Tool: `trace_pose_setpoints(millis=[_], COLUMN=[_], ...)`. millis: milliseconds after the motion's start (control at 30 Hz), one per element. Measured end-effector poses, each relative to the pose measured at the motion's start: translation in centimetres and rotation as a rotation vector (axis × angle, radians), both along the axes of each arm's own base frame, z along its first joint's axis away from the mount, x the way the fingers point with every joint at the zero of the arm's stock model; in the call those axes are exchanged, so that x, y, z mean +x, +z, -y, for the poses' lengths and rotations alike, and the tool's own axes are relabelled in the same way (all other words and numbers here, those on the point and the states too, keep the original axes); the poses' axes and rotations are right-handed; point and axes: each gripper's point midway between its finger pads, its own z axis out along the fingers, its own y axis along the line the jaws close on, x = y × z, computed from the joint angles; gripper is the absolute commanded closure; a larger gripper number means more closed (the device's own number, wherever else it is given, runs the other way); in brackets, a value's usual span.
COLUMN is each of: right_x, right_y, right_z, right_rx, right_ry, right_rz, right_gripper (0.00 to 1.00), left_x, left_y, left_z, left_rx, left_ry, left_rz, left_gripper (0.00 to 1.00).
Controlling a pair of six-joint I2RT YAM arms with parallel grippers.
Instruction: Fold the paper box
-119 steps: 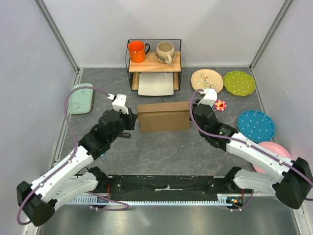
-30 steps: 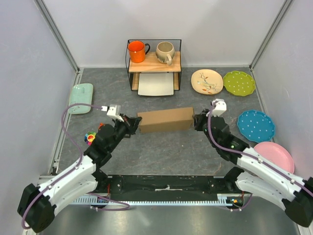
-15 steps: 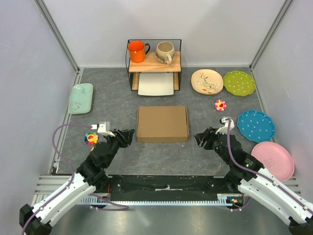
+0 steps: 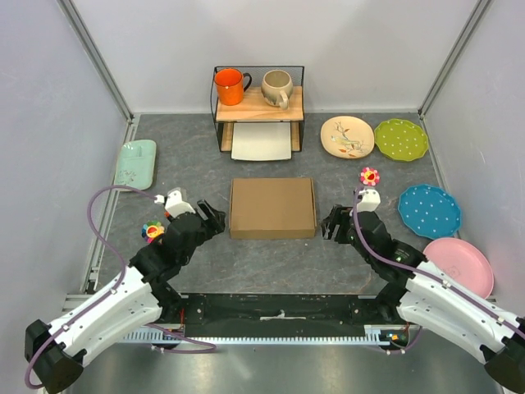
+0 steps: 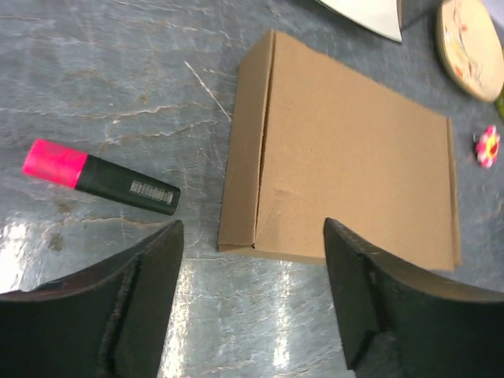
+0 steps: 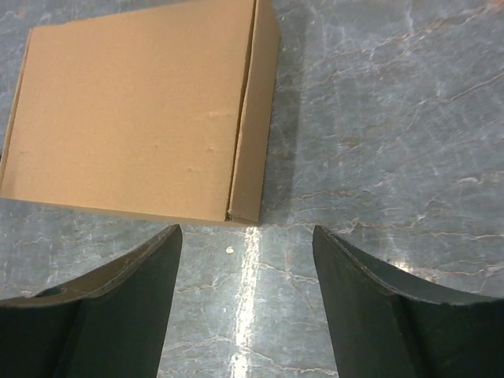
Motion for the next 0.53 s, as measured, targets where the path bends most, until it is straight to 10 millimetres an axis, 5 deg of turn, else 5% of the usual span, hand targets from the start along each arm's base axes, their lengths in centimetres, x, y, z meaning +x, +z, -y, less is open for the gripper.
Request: trace_pose_setpoints(millis=[33, 267, 533], right_x=[0.1, 0.5, 1.0], right_y=[0.2, 2.3, 0.5], right_z=[0.2, 1.4, 1.3], right_rx=[-0.003, -0.004, -0.07], right_ry=[-0.005, -0.047, -0.048], right_rz=[0.01, 0.099, 0.051], right_gripper=[0.23, 0.2, 0.2], left_x=[0.0, -1.0, -2.2], left_y=[0.5, 1.1, -0.1], left_z=[-0.2, -2.2, -3.3], left_rx=[-0.004, -0.028, 0.01], left_ry=[0.022, 0.158, 0.18], left_rz=[-0.01, -0.116, -0.169], left_gripper=[0.06, 0.04, 0.03])
